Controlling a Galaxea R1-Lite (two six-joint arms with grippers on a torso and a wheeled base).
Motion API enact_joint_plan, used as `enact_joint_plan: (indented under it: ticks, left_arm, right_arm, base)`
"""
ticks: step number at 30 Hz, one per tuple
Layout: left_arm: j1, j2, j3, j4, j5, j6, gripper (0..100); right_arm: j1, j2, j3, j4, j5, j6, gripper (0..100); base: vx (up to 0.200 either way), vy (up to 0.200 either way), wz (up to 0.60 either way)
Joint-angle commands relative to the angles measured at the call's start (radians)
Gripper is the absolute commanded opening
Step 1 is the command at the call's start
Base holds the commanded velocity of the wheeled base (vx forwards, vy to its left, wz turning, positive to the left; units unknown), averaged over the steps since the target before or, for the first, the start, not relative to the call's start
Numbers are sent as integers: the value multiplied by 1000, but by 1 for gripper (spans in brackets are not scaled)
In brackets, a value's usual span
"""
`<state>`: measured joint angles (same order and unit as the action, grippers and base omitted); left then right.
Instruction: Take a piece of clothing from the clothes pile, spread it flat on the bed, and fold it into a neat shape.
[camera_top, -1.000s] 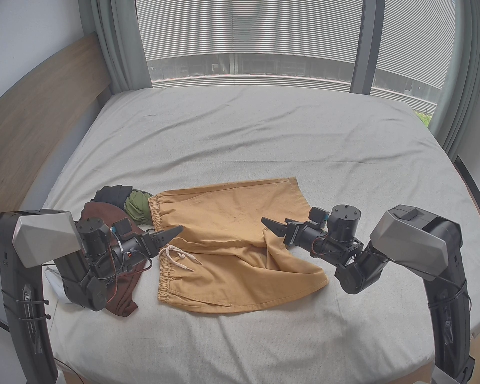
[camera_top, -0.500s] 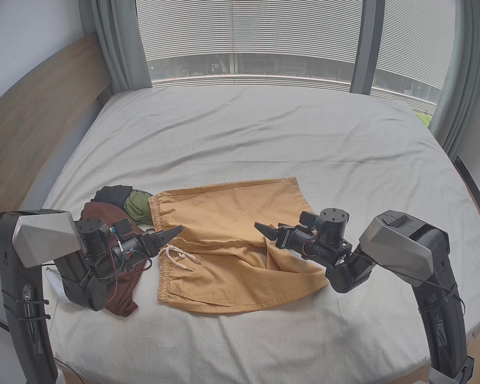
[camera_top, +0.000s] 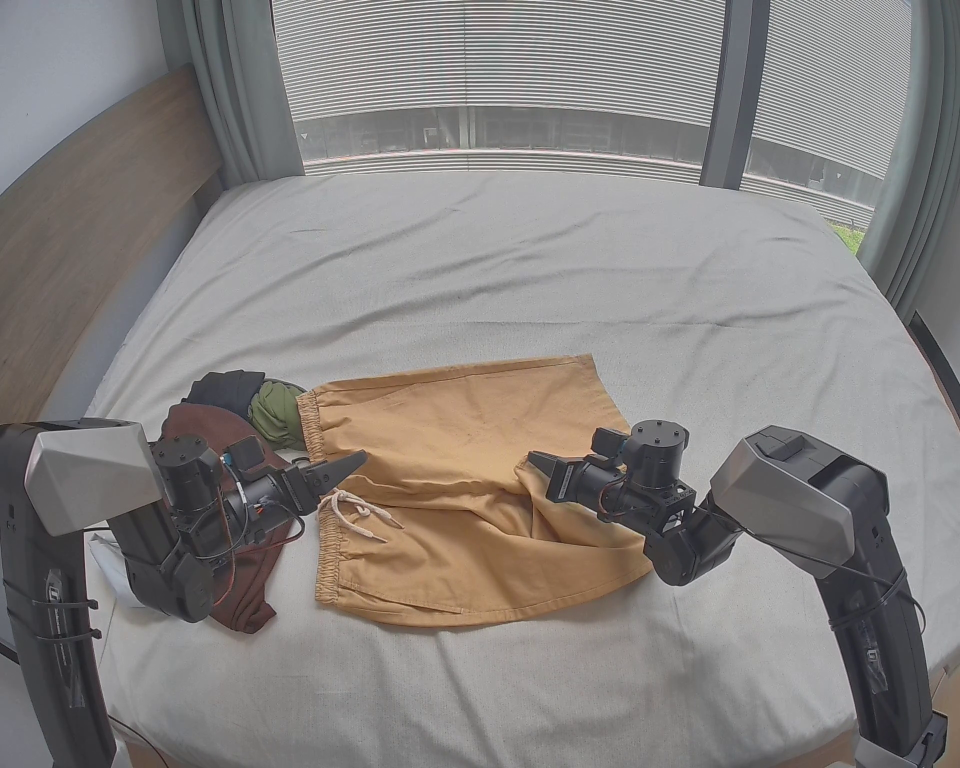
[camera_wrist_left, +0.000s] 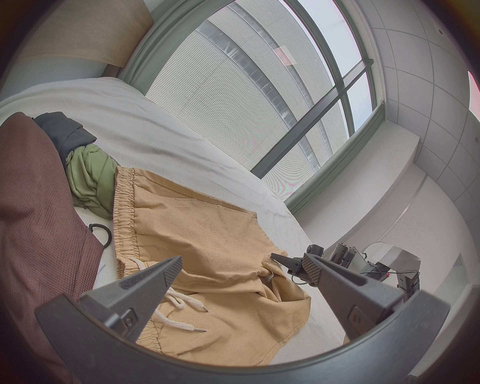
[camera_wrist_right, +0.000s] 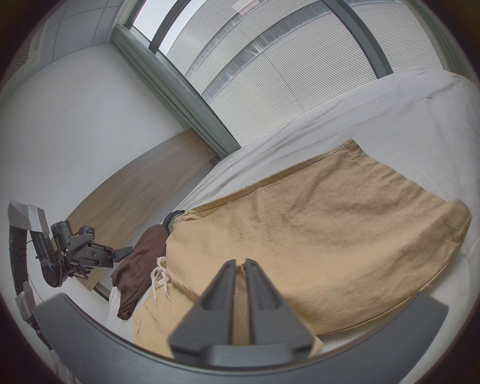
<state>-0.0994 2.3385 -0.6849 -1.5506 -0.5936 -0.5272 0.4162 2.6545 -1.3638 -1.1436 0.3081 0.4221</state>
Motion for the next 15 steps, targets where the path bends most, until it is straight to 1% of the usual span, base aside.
enact_joint_plan:
  ticks: [1, 9, 15]
  left_arm:
    - [0, -1, 1, 0, 0, 0, 100]
    - [-2, -2, 1, 0, 0, 0, 100]
    - [-2, -1, 1, 0, 0, 0, 100]
  right_arm:
    - [-5, 5, -3, 1, 0, -2, 0]
    - [-27, -7, 0, -5, 0, -5, 0]
    - [-28, -28, 8, -8, 0, -9, 0]
  base:
    - [0, 0, 0]
    - [0, 0, 0]
    - [0, 0, 0]
